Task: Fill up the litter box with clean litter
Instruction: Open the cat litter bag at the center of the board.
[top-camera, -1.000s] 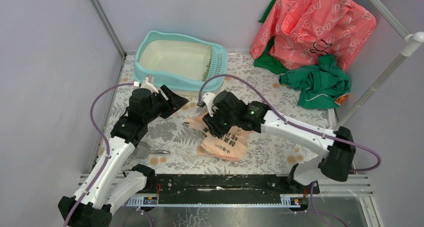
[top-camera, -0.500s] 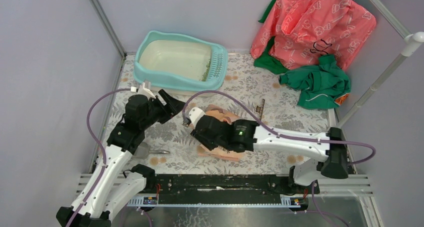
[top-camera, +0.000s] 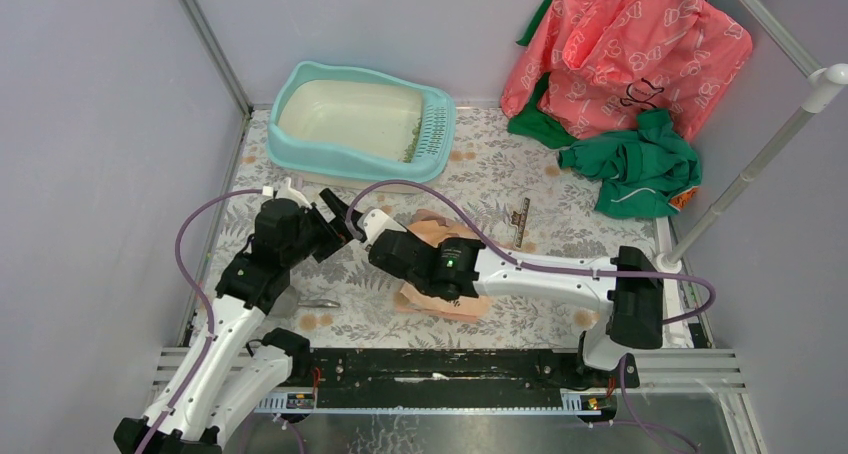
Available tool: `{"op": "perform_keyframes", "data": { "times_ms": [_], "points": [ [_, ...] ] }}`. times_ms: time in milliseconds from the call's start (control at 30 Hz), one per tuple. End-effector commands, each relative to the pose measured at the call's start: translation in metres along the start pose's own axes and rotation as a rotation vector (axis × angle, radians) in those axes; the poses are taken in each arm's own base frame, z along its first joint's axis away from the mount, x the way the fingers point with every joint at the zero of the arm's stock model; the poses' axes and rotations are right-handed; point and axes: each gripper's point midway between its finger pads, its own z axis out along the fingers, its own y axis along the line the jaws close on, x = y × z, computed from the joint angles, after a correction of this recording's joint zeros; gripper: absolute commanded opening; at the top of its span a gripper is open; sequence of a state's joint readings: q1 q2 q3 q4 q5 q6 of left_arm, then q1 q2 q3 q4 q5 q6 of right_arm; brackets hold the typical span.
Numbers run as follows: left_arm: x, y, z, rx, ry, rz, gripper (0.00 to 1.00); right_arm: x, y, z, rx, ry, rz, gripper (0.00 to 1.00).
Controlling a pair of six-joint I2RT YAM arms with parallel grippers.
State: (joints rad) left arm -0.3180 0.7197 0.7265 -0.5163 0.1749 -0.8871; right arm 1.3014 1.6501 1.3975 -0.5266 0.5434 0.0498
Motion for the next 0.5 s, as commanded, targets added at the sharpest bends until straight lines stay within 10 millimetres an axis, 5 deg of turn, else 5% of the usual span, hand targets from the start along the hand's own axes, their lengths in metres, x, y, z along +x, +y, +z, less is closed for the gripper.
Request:
{"op": "perform_keyframes", "data": {
  "times_ms": [0, 467],
  "points": [
    [-0.004, 0.001, -0.001, 0.001, -0.018, -0.001, 0.99, -0.023, -0.014, 0.002, 0.041, -0.059, 0.028, 0.37],
    [-0.003, 0.002, 0.002, 0.000, -0.014, -0.004, 0.99, -0.018, -0.003, -0.002, -0.049, -0.073, 0.031, 0.39]
  ]
}}
